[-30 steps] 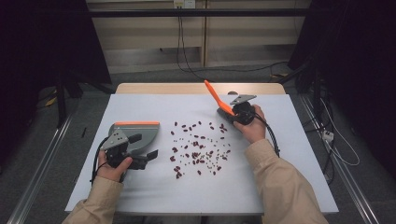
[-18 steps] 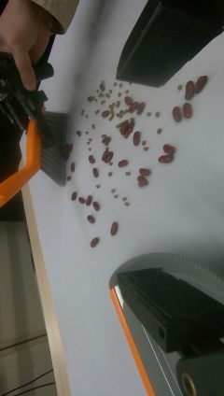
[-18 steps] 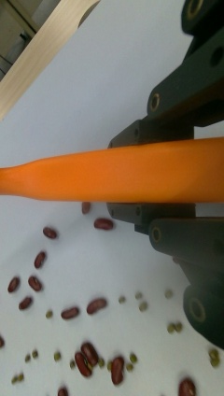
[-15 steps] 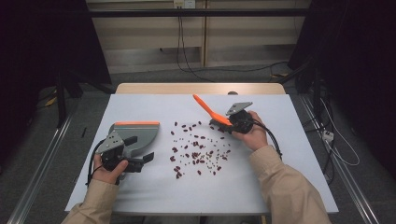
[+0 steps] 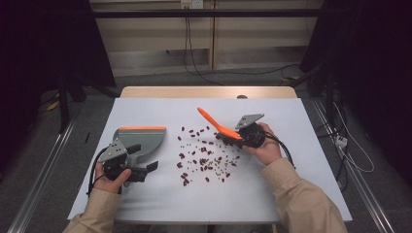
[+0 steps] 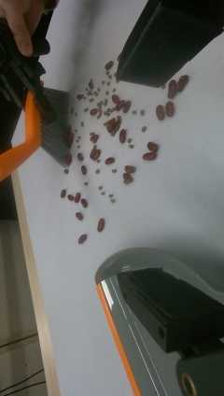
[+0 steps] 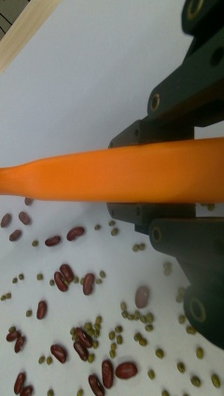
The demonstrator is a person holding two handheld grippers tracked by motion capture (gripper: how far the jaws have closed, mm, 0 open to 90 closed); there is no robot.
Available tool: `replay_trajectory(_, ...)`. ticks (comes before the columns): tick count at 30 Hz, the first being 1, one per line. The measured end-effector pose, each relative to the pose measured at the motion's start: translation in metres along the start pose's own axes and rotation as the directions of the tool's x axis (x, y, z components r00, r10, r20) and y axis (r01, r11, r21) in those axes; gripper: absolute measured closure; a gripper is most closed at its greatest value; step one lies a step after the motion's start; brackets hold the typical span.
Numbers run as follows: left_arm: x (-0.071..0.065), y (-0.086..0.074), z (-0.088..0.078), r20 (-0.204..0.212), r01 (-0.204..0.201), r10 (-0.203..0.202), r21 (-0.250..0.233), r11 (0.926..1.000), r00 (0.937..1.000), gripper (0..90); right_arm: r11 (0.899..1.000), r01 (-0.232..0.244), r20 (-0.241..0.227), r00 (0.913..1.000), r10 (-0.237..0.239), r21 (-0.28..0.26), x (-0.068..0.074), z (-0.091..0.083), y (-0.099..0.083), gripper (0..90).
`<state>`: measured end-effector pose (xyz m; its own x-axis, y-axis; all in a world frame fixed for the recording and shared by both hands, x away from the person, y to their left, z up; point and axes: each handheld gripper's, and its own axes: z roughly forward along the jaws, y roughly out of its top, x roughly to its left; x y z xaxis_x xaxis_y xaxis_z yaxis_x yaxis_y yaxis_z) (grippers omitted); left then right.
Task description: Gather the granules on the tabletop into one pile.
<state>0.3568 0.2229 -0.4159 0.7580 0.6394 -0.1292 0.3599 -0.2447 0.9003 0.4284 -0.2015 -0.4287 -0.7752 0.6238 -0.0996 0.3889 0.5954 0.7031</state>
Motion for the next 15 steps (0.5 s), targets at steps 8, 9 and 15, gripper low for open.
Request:
replay_trajectory(8, -0.001, 0.000, 0.000, 0.005, -0.008, 0.008, 0.002, 1.0000, 1.0000, 4.7, 1.000, 0.026, -0.035, 0.9991, -0.025, 0.004, 0.014, -0.008, -0.002, 71.4)
replay_trajectory(9, -0.001, 0.001, 0.000, 0.006, -0.008, 0.008, 0.001, 1.0000, 0.9999, 4.7, 1.000, 0.017, -0.041, 0.9990, -0.017, 0.000, 0.015, -0.009, -0.002, 71.4)
replay_trajectory(15, -0.001, 0.001, 0.001, 0.008, -0.005, 0.005, -0.004, 1.0000, 1.0000, 4.7, 0.998, -0.029, -0.015, 0.9995, 0.028, -0.062, 0.002, -0.015, 0.005, 71.4)
